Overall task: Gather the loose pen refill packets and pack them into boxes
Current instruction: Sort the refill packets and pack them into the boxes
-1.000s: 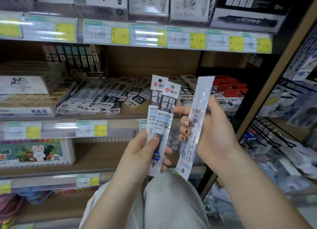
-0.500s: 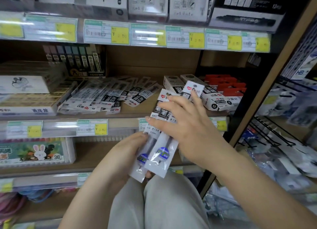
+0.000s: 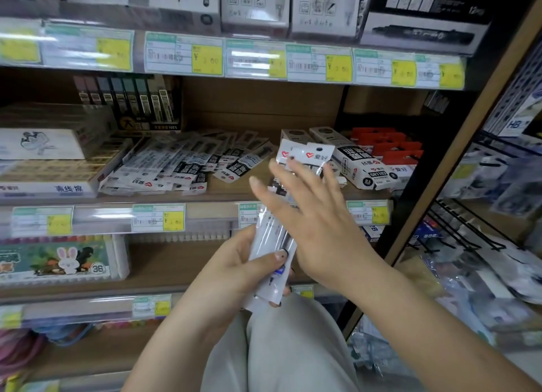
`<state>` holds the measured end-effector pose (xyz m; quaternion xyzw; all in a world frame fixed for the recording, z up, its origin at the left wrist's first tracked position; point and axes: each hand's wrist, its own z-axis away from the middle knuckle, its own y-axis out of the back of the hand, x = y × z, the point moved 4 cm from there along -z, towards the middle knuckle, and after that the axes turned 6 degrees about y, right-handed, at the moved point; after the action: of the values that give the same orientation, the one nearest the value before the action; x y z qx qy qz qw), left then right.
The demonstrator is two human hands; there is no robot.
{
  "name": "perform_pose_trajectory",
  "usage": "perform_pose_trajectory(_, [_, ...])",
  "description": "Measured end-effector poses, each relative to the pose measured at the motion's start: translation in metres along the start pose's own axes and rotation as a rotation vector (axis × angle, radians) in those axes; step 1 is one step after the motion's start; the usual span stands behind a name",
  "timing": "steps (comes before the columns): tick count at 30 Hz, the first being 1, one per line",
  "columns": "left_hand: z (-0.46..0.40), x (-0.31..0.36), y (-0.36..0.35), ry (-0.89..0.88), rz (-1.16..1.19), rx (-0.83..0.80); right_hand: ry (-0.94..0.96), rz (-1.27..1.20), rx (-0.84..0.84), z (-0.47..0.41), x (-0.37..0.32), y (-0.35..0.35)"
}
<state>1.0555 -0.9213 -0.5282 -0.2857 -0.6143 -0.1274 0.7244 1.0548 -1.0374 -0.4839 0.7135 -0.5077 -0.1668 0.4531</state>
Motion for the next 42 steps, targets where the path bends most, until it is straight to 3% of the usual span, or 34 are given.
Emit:
perform_pose_trajectory(3, [-0.002,0.0,0.005,-0.051,-0.014,0.091,-0.238,-0.319,0.2,0.003,0.005,0.009])
perform_pose_trajectory(6, [-0.004,0.004,0.002,-0.128,-0.017,0.087,-0.505,-1.147,0.353,0.005,0.006,0.004])
perform_pose_trajectory(8, [-0.006,0.008,-0.002,-0.157,-0.02,0.068,-0.673,-1.576,0.332,0.006,0.004,-0.004])
perform_pose_trajectory(9, [-0.007,0.009,-0.004,-0.161,-0.025,0.058,-0.751,-1.667,0.273,0.005,0.002,-0.006])
perform_pose_trajectory(12, [-0.011,0.011,-0.008,-0.18,-0.028,0.024,-0.862,-1.672,0.099,0.003,-0.004,-0.008])
perform_pose_trajectory(17, [-0.017,0.012,-0.01,-0.14,-0.058,0.026,-0.825,-1.699,0.097,-0.003,0.001,-0.007])
perform_pose_trajectory(19, [-0.02,0.019,-0.006,-0.122,-0.231,0.052,-0.844,-1.705,0.112,-0.001,0.006,-0.01])
perform_pose_trajectory(21, [-0.026,0.031,0.008,-0.138,-0.52,0.184,-0.868,-1.667,0.141,0.002,0.014,-0.01])
perform_pose_trajectory(24, [-0.046,0.066,0.038,-0.245,-0.896,0.516,-0.895,-1.654,0.212,0.006,0.029,-0.007])
perform_pose_trajectory(26, [-0.073,0.085,0.053,-0.25,-1.12,0.629,-0.898,-1.656,0.251,0.007,0.036,-0.004])
perform_pose_trajectory(30, [-0.14,0.088,0.07,0.034,-1.465,0.542,-0.872,-1.658,0.293,0.005,0.041,-0.001])
perform_pose_trajectory(33, [-0.165,0.078,0.071,0.127,-1.62,0.429,-0.878,-1.654,0.3,0.004,0.043,-0.002])
perform_pose_trajectory(42, [-0.17,0.08,0.075,0.043,-1.788,0.416,-0.927,-1.665,0.284,0.01,0.053,-0.005])
